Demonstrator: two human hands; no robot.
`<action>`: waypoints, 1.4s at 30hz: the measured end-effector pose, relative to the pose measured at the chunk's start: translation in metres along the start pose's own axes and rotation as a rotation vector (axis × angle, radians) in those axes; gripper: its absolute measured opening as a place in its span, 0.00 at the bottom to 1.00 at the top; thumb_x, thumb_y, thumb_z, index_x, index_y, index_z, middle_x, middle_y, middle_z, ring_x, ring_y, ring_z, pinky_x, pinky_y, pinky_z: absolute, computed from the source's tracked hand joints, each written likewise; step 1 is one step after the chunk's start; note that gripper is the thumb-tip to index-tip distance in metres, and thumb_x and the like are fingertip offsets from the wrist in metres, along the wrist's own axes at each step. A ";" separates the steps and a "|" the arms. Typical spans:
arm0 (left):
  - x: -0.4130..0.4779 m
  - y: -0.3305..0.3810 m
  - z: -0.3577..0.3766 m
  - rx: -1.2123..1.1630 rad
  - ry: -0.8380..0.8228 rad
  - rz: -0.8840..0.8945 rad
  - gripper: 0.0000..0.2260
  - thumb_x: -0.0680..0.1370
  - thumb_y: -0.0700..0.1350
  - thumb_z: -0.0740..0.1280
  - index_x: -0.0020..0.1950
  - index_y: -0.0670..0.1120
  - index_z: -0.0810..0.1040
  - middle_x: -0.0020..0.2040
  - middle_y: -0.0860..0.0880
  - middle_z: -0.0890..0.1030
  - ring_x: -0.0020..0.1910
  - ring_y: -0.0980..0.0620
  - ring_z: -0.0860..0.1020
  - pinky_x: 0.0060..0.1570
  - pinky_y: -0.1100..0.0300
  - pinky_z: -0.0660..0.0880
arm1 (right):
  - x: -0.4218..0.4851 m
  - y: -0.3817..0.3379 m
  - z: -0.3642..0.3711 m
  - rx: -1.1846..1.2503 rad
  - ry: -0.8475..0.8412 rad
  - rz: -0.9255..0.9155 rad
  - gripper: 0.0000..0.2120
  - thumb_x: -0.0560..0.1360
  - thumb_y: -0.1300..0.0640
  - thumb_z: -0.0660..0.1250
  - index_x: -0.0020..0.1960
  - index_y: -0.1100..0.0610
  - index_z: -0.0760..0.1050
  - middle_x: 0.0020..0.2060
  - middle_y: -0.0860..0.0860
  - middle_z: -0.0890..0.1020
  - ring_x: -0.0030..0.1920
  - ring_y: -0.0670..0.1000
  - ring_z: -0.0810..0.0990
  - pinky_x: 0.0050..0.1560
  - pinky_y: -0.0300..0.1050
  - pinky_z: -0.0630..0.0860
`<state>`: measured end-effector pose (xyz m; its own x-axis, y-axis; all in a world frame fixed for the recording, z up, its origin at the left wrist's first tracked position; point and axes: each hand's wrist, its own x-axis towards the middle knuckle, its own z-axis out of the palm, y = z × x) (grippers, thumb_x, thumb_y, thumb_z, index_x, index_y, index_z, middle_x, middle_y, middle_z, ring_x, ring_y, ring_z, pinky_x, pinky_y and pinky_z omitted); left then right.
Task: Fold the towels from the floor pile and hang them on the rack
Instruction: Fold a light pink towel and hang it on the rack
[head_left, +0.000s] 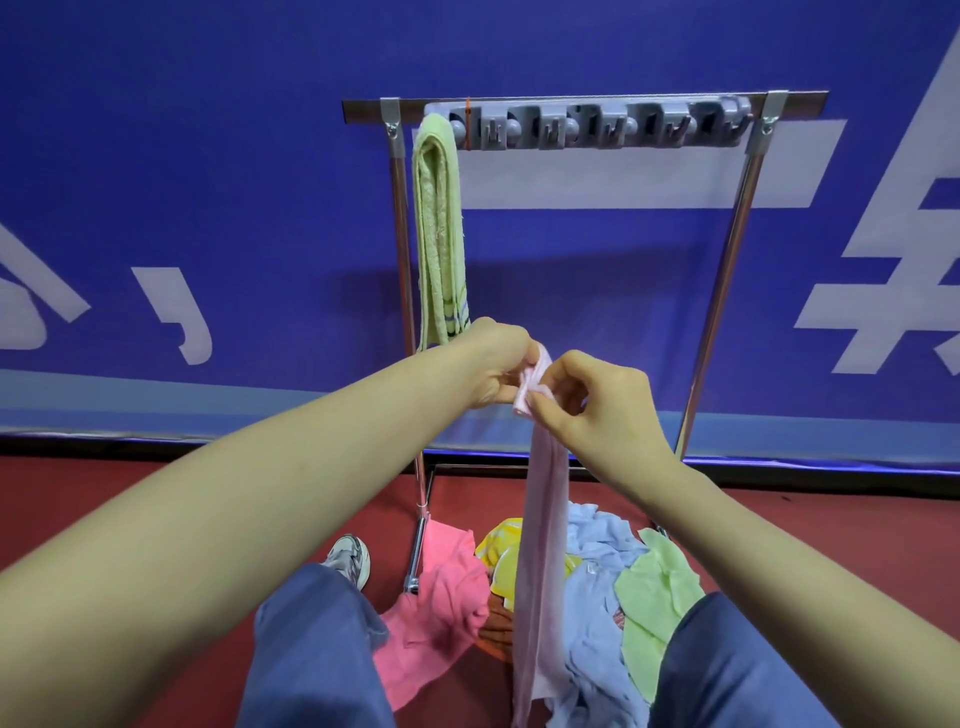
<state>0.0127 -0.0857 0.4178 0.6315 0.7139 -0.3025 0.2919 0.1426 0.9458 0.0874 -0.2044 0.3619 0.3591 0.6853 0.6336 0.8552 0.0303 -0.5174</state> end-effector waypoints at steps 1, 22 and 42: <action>0.001 0.000 0.000 -0.019 0.001 -0.004 0.13 0.77 0.28 0.57 0.39 0.37 0.78 0.45 0.37 0.78 0.40 0.41 0.79 0.38 0.51 0.82 | 0.000 -0.001 0.001 -0.006 -0.004 0.004 0.10 0.70 0.52 0.75 0.40 0.55 0.76 0.32 0.46 0.79 0.34 0.49 0.77 0.38 0.51 0.76; 0.000 -0.002 -0.028 0.262 0.102 0.087 0.04 0.72 0.36 0.61 0.41 0.39 0.75 0.31 0.43 0.71 0.22 0.51 0.70 0.37 0.46 0.83 | 0.012 0.010 -0.009 -0.005 0.051 0.235 0.06 0.71 0.56 0.75 0.39 0.52 0.77 0.33 0.43 0.81 0.35 0.43 0.78 0.39 0.43 0.73; -0.002 -0.019 -0.050 0.238 -0.231 0.392 0.20 0.73 0.43 0.78 0.64 0.43 0.80 0.56 0.47 0.85 0.56 0.49 0.84 0.56 0.51 0.81 | 0.067 -0.020 -0.041 0.222 0.114 0.138 0.06 0.67 0.60 0.76 0.38 0.53 0.80 0.31 0.47 0.83 0.34 0.50 0.82 0.37 0.54 0.81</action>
<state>-0.0298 -0.0562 0.4065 0.8605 0.5089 0.0255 0.1401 -0.2843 0.9484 0.1094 -0.1894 0.4382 0.5165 0.6081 0.6029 0.6972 0.1102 -0.7084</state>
